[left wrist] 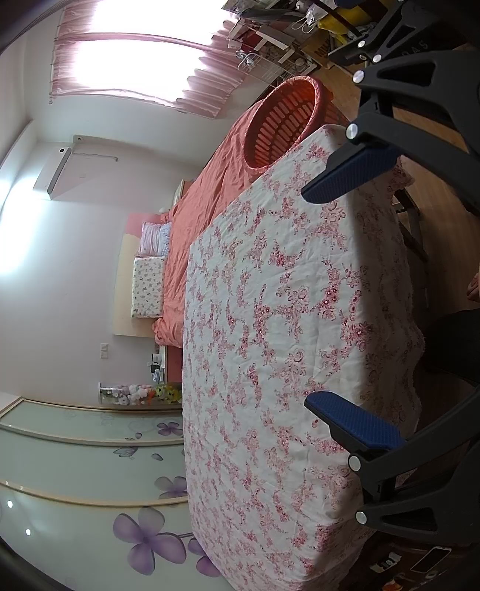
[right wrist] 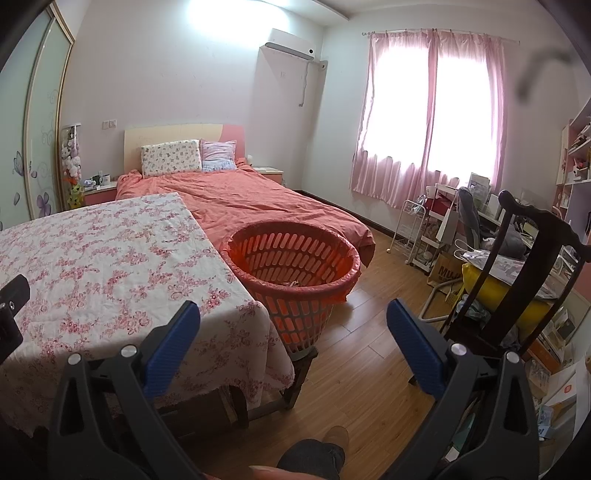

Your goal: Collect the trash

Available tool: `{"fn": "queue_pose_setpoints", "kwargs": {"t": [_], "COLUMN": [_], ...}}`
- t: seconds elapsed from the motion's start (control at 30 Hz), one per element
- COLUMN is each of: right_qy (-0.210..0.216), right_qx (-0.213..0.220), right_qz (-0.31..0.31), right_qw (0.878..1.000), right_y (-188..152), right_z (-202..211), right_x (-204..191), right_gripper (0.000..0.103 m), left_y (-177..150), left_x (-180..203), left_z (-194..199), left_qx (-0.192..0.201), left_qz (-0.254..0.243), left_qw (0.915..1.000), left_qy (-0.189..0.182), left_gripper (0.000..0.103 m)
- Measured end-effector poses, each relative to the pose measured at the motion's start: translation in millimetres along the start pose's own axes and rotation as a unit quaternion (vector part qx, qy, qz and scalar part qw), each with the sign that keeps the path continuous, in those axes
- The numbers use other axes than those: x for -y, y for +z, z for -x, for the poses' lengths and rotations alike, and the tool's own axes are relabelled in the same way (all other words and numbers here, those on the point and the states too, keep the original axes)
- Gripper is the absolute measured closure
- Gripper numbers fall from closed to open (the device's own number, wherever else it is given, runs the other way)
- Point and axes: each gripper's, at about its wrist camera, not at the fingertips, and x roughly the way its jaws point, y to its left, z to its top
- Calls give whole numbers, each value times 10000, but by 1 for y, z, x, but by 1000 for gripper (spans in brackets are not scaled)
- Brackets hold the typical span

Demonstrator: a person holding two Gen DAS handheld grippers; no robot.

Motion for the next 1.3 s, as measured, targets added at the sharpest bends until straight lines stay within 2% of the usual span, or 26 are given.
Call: {"fn": "queue_pose_setpoints", "kwargs": {"t": [1.3], "right_qy": [24], "right_qx": [-38], "right_qz": [-4], "right_qw": [10000], "right_y": [-1], "right_z": [-4], "right_x": [0], "right_gripper": [4], "left_y": [-4], "left_x": [0], "left_z": [-2], "left_qx": [-26], "left_qz": [-34], "left_qw": [10000], "left_qy": [-11], "left_gripper": [3]}}
